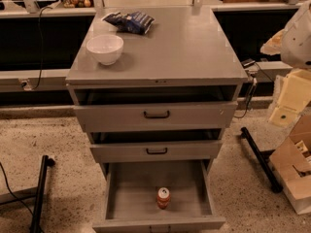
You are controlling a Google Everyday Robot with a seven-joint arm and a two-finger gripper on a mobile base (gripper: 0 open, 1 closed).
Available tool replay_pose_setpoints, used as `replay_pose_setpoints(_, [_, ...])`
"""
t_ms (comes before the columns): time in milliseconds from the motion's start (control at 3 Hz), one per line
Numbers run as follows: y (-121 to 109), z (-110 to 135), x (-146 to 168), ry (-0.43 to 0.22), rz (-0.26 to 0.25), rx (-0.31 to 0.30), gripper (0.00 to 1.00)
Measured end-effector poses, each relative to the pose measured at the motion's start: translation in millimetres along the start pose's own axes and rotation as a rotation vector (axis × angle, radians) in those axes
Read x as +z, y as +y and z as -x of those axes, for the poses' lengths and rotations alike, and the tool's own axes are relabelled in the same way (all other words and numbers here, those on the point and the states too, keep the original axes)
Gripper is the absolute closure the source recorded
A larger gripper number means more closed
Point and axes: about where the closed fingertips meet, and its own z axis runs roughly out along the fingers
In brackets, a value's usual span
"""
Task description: Pick coke can from bottom drawer and place on counter
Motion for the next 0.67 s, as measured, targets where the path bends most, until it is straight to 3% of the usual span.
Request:
replay_pose_setpoints(333, [0.0, 0.0, 0.0, 0.000, 0.000, 0.000, 0.00])
replay_pose_setpoints(667, [0.0, 16.4, 26.5, -0.097, 0.014, 0.015, 0.00])
